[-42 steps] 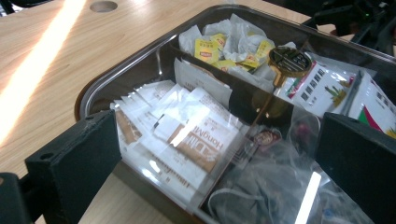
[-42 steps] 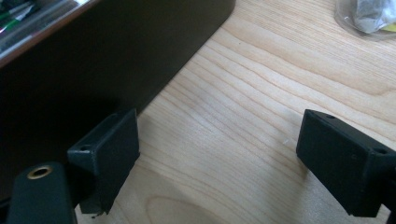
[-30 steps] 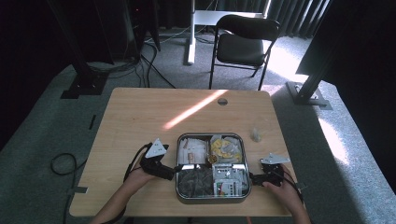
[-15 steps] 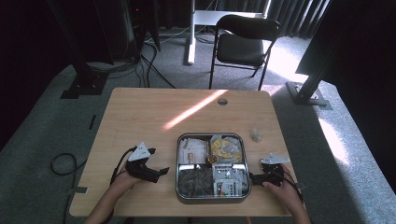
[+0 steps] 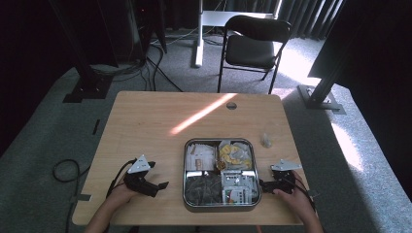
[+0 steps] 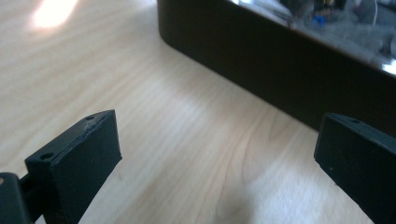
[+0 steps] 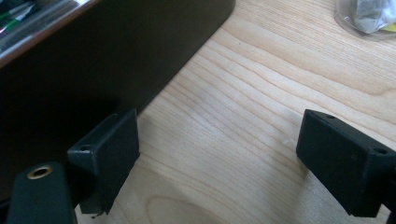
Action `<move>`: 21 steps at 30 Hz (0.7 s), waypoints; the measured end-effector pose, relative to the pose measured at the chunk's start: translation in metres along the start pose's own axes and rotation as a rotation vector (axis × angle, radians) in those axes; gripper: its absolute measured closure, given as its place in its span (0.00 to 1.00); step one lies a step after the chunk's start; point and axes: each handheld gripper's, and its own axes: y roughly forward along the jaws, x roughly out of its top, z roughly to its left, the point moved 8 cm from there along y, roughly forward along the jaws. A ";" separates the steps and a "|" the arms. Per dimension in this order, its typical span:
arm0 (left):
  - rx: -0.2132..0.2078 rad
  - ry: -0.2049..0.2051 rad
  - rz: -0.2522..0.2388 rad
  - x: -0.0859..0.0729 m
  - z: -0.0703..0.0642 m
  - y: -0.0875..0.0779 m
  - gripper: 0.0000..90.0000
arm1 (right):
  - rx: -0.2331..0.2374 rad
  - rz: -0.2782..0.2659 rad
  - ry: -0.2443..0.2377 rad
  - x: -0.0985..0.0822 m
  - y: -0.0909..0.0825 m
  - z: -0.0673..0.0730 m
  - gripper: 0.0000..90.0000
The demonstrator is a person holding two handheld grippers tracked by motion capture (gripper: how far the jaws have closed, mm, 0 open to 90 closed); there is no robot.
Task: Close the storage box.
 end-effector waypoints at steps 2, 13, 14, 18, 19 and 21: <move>0.000 0.010 0.024 -0.005 -0.001 0.000 0.01 | 0.000 0.000 0.000 0.000 0.000 0.000 0.14; 0.012 0.026 0.077 -0.028 0.001 -0.013 0.01 | 0.000 0.000 0.000 0.000 0.000 0.000 0.14; 0.007 0.028 0.086 -0.030 0.001 -0.014 0.01 | 0.000 0.000 0.000 0.000 0.000 0.000 0.14; 0.010 0.032 0.106 -0.039 0.000 -0.013 0.01 | 0.000 0.000 0.000 0.000 0.000 0.000 0.14; 0.006 0.034 0.106 -0.040 0.000 -0.013 0.01 | 0.000 0.000 0.000 0.000 0.000 0.000 0.14; -0.001 0.032 0.120 -0.041 -0.002 -0.012 0.01 | 0.000 0.000 0.000 0.000 0.000 0.000 0.14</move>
